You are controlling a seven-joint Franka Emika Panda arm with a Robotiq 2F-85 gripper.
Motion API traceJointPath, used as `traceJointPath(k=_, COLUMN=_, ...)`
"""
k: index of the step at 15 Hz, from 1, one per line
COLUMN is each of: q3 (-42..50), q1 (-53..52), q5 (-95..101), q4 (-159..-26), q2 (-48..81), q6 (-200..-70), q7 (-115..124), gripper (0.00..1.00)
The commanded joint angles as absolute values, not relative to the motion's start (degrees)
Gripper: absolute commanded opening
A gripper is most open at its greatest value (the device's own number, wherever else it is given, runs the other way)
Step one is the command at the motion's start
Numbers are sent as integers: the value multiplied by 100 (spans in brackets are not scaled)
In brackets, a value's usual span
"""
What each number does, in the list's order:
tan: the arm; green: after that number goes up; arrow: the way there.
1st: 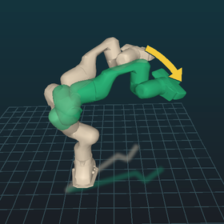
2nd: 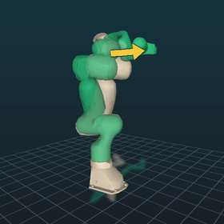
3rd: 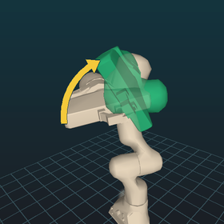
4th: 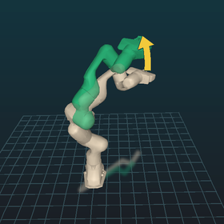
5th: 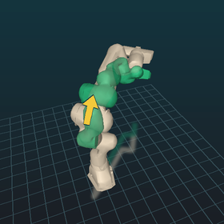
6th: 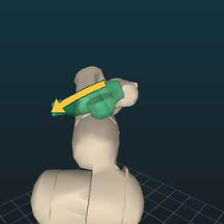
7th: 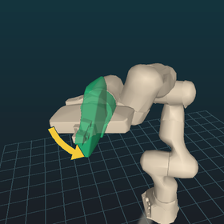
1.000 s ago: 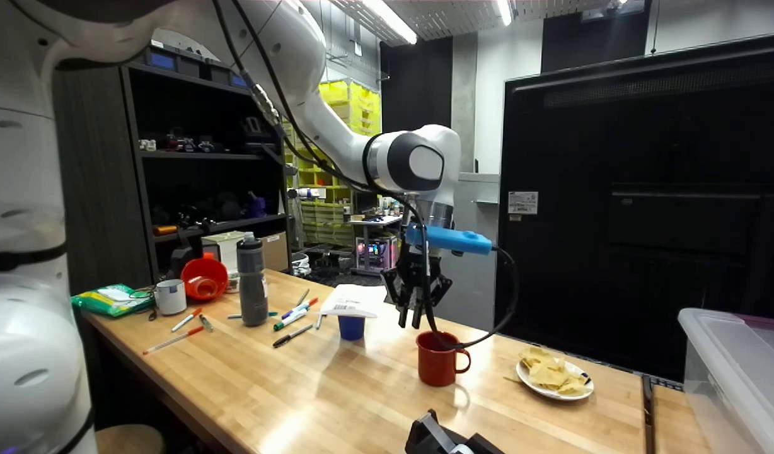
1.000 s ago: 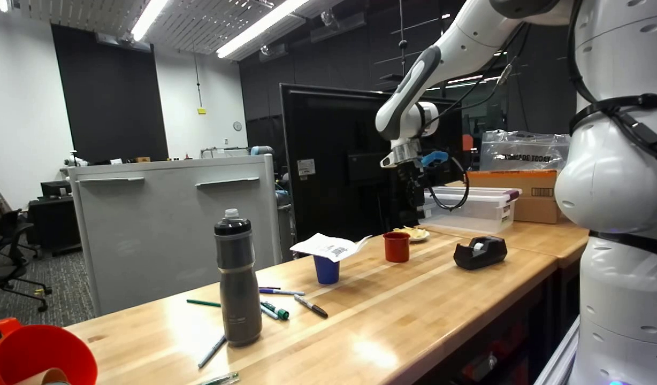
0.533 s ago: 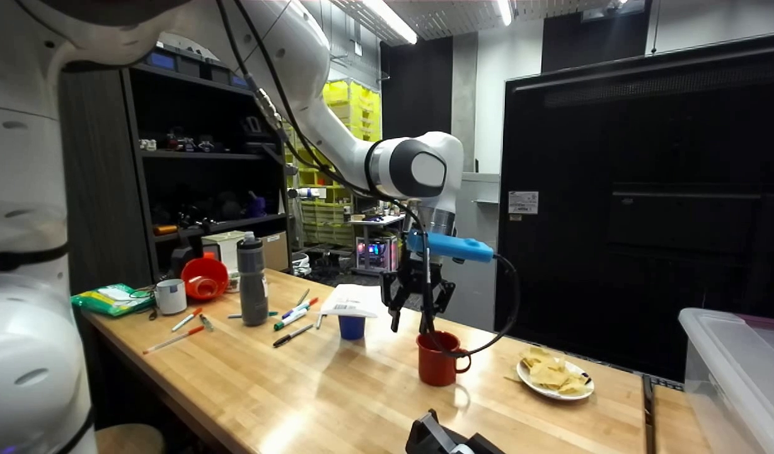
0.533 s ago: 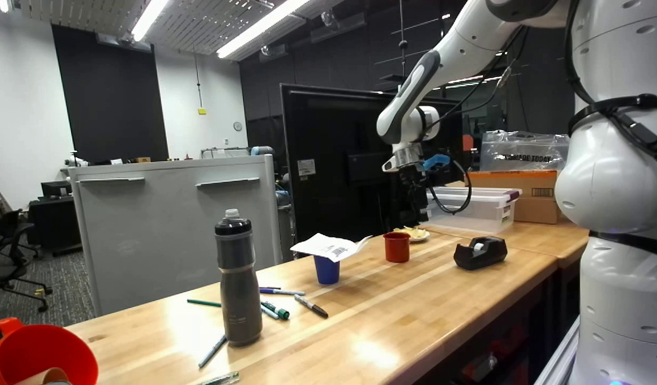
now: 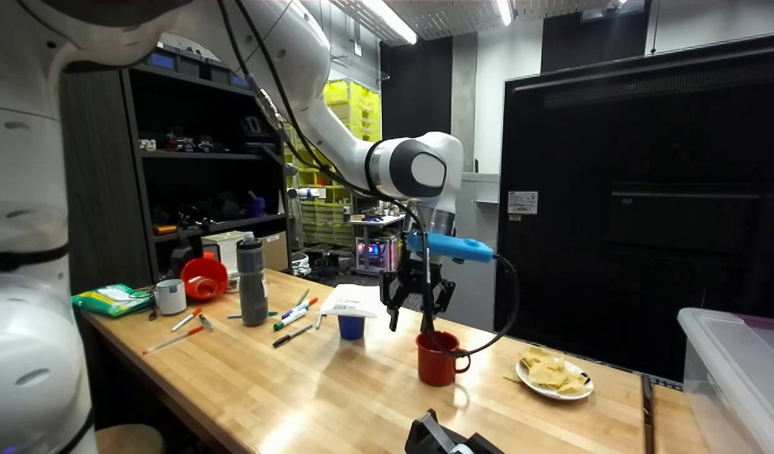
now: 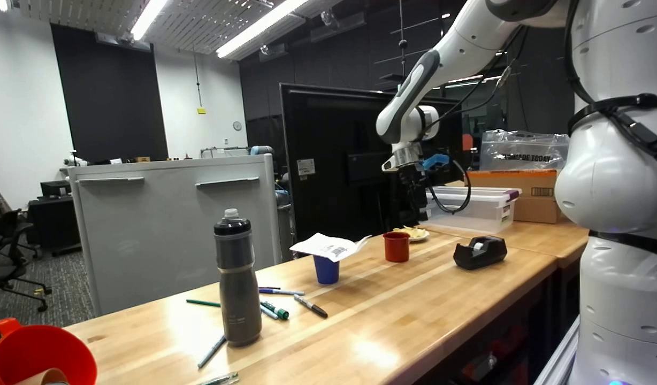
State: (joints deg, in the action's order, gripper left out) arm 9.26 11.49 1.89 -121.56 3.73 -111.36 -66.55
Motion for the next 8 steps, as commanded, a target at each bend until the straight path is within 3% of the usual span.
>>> traceJointPath(k=1, q3=814, q1=1019, q5=-192, q4=-12031, q2=3, q6=-10872, q7=-6445, gripper=93)
traceJointPath(k=3, q3=705, q1=897, q5=-593, q4=-11885, q2=-265, q6=-10703, q7=-6200, gripper=100)
traceJointPath(k=8, q3=442, q1=435, q5=-1164, q4=-11564, q2=-960, q6=-10609, q7=-5441, gripper=100)
